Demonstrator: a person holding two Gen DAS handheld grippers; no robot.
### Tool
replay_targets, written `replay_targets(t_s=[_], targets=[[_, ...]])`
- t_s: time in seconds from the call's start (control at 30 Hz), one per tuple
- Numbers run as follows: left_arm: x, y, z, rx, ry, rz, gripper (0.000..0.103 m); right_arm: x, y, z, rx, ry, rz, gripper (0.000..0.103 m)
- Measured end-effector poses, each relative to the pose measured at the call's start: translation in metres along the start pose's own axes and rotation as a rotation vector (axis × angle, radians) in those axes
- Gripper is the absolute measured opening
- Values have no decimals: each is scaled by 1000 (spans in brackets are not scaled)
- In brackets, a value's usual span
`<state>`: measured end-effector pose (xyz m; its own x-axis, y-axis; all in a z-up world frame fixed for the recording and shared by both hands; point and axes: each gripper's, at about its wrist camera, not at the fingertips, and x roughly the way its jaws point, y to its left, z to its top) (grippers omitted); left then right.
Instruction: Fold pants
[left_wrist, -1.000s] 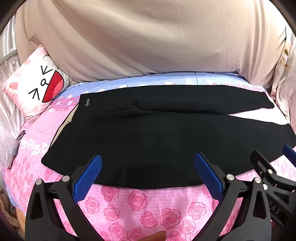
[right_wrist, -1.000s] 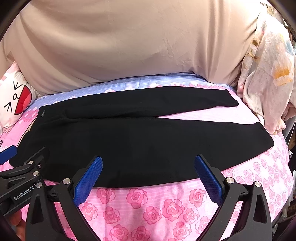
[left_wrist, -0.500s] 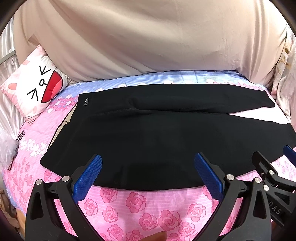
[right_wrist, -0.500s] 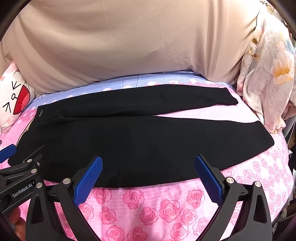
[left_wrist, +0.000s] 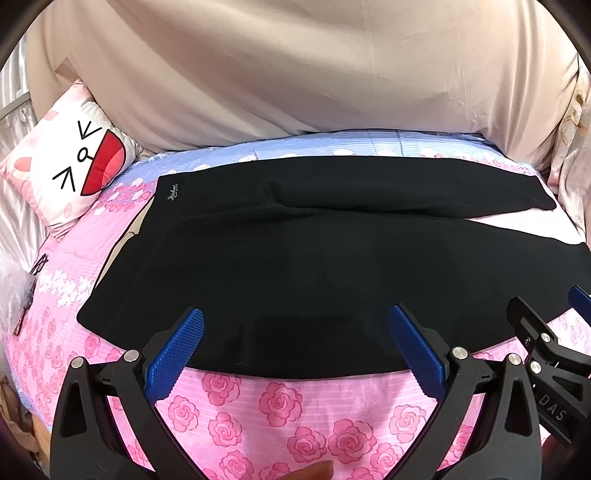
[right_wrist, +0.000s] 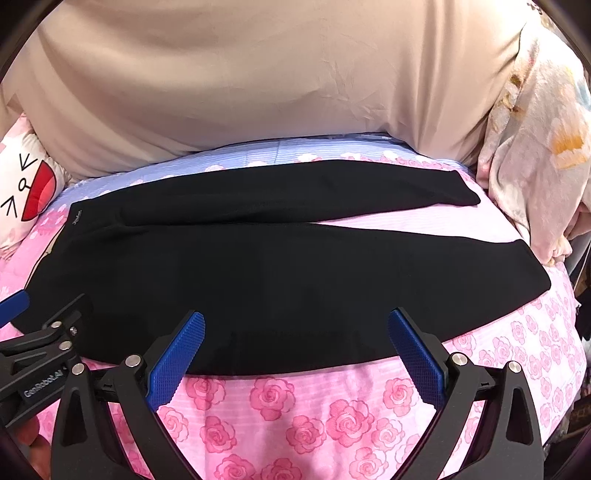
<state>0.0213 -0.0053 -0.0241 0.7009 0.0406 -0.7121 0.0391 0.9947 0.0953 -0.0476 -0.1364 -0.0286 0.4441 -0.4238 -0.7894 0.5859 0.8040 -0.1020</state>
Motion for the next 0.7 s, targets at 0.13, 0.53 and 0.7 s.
replay_targets(t_s=[0.13, 0.53, 0.7], targets=[[3, -1, 1, 2, 5, -3, 98, 2, 5, 1, -12, 3, -3, 98], [3, 0, 4, 0, -1, 1, 98, 3, 5, 4, -11, 6, -3, 98], [6, -1, 3, 1, 11, 6, 98, 5, 1, 3, -6, 13, -3, 98]])
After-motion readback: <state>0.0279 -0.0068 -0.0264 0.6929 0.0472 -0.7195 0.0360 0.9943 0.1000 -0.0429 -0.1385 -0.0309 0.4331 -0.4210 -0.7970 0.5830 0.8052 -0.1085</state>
